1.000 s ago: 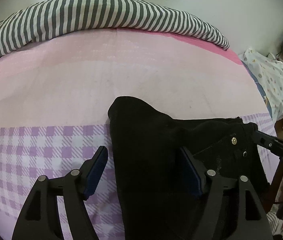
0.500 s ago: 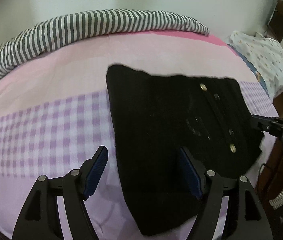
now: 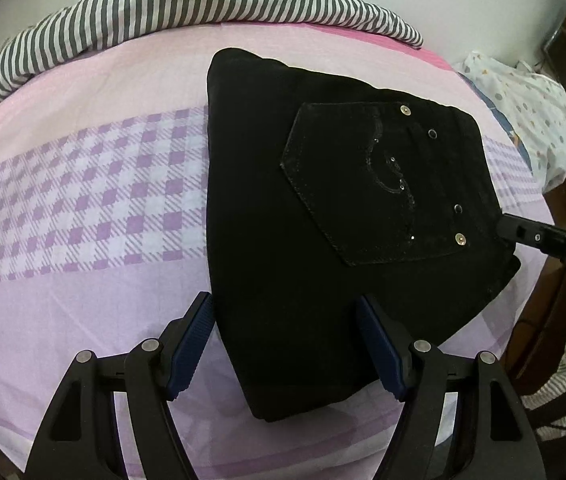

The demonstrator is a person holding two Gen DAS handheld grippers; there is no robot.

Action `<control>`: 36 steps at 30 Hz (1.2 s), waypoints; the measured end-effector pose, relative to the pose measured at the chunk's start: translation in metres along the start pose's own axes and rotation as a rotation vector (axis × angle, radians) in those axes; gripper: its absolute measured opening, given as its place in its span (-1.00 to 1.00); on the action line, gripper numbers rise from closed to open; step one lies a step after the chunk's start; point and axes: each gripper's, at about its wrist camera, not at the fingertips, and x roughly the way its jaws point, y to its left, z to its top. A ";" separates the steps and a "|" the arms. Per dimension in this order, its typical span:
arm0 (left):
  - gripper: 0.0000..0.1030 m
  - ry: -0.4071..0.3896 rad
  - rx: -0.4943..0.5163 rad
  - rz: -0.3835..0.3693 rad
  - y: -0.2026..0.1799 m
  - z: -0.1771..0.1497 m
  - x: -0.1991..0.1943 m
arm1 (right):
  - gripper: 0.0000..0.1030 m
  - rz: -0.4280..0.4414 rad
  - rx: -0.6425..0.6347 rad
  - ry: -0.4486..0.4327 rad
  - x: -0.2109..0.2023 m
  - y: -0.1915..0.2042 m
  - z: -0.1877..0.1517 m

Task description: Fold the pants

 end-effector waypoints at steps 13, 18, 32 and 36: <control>0.43 -0.013 0.020 0.032 -0.005 -0.002 -0.005 | -0.24 0.122 0.047 0.009 -0.001 -0.012 0.014; 0.43 -0.007 0.023 0.021 -0.003 0.001 -0.007 | -0.13 0.118 0.065 0.011 0.000 -0.026 0.021; 0.43 -0.025 -0.047 -0.135 0.021 0.010 -0.023 | 0.01 0.284 0.135 0.105 0.026 -0.069 0.021; 0.43 -0.043 -0.137 -0.166 0.044 0.018 -0.023 | 0.01 0.352 0.151 0.113 0.030 -0.080 0.025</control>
